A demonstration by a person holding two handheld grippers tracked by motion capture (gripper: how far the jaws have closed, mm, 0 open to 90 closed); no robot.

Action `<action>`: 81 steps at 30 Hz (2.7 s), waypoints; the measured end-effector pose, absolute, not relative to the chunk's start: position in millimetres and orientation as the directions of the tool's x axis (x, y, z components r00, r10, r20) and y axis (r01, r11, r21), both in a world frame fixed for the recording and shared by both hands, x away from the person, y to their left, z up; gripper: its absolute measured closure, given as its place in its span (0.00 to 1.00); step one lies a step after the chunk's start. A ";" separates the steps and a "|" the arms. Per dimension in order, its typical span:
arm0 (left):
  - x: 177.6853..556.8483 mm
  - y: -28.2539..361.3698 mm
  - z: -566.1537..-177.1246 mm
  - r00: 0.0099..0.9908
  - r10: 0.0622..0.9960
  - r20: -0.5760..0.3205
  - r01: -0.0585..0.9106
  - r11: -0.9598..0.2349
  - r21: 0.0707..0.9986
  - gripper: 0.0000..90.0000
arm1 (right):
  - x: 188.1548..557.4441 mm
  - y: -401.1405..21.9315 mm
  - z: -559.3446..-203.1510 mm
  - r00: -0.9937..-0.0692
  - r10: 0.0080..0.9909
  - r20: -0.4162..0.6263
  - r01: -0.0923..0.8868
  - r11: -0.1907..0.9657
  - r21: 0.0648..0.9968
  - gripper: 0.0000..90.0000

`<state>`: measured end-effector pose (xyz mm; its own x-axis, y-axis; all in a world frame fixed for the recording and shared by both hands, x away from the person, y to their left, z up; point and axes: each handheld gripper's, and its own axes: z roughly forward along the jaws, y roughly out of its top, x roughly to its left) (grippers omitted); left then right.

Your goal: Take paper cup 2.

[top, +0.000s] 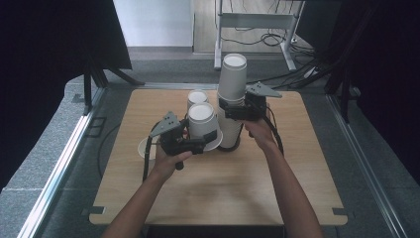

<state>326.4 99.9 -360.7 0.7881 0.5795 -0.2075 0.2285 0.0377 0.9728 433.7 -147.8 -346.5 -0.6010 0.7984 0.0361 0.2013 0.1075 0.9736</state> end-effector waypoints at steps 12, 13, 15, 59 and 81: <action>326.4 101.2 -366.3 0.788 0.574 -0.223 0.247 0.037 0.968 0.17 | 421.2 -153.0 -357.6 -0.590 0.806 0.045 0.196 0.089 0.977 0.00; 326.4 101.5 -366.7 0.786 0.576 -0.224 0.249 0.037 0.968 0.17 | 419.5 -153.4 -358.2 -0.590 0.806 0.040 0.190 0.091 0.977 0.00; 326.7 102.5 -367.5 0.784 0.577 -0.227 0.251 0.039 0.967 0.17 | 416.6 -154.1 -359.2 -0.585 0.810 0.036 0.185 0.091 0.978 0.00; 294.5 99.4 -394.4 0.774 0.617 -0.143 0.228 -0.061 0.972 0.17 | 359.9 -193.7 -389.2 -0.629 0.772 0.089 0.176 0.030 0.984 0.07; 282.2 101.2 -428.1 0.764 0.621 -0.173 0.270 -0.064 0.961 0.17 | 326.2 -200.4 -427.4 -0.647 0.753 0.119 0.197 0.015 0.980 0.14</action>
<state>282.2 101.2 -428.1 0.7641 0.6213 -0.1733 0.2700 -0.0640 0.9607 326.2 -200.4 -427.4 -0.6469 0.7533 0.1187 0.1972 0.0148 0.9803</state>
